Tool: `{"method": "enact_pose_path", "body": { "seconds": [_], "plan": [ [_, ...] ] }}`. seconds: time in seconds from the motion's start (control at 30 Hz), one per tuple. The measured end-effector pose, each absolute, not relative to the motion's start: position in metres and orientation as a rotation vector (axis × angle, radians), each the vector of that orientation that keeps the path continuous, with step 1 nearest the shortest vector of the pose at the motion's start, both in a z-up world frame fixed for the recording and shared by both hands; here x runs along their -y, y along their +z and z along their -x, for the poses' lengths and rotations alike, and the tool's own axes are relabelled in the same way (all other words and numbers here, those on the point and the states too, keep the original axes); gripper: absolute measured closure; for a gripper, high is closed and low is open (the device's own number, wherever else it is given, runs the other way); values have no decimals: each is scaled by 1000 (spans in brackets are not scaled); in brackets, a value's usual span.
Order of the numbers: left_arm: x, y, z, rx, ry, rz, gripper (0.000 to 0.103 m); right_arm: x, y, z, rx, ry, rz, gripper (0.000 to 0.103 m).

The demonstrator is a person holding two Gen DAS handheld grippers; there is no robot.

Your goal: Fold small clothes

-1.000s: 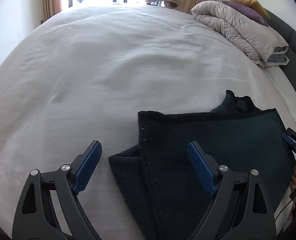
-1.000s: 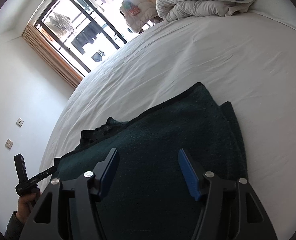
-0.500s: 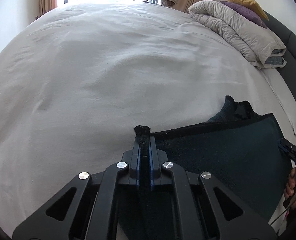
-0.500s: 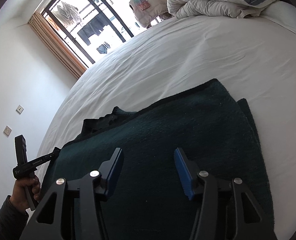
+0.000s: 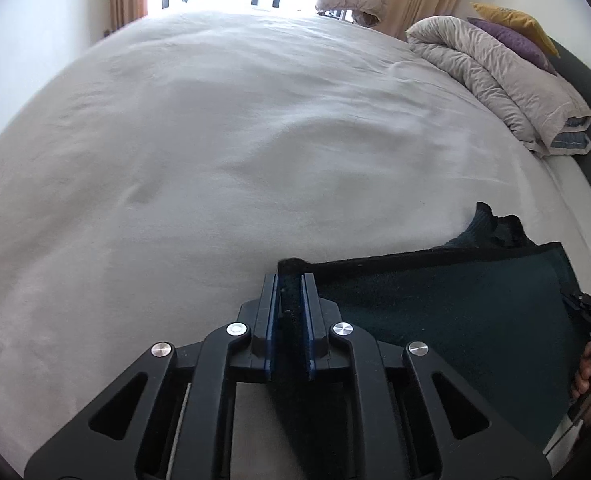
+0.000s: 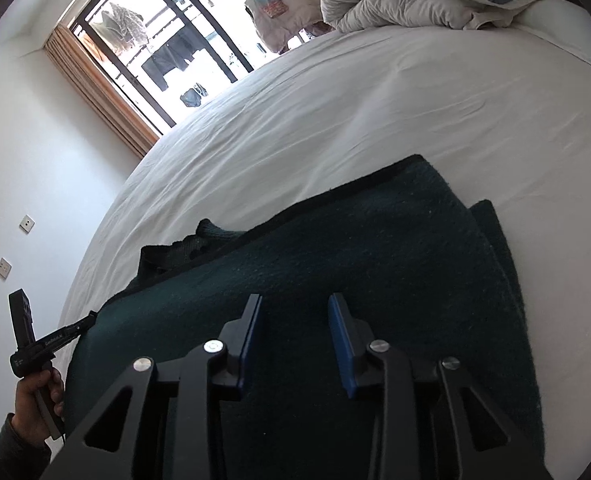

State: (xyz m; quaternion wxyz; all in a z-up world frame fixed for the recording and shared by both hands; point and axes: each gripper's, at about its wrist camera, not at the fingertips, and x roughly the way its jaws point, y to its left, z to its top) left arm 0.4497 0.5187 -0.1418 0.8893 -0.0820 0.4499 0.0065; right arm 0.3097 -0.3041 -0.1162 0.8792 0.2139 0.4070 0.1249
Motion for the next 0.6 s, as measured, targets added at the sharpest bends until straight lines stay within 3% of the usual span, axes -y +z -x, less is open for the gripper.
{"method": "enact_pose_path", "body": {
  "seconds": [0.07, 0.13, 0.2, 0.4, 0.6],
  "plan": [
    [-511, -122, -434, -871, 58, 119, 92, 309, -107, -302, -824, 235, -444, 65],
    [-493, -105, -416, -814, 54, 77, 92, 311, -101, -292, -777, 272, -488, 52],
    [-469, -101, -406, -819, -27, 51, 92, 306, -108, -288, -800, 289, -491, 48],
    [-430, -149, -400, -983, -76, -13, 92, 317, -117, -284, -817, 267, -489, 57],
    [-432, -151, -400, -980, -81, 6, 92, 322, -94, -254, -761, 226, -484, 54]
  ]
}}
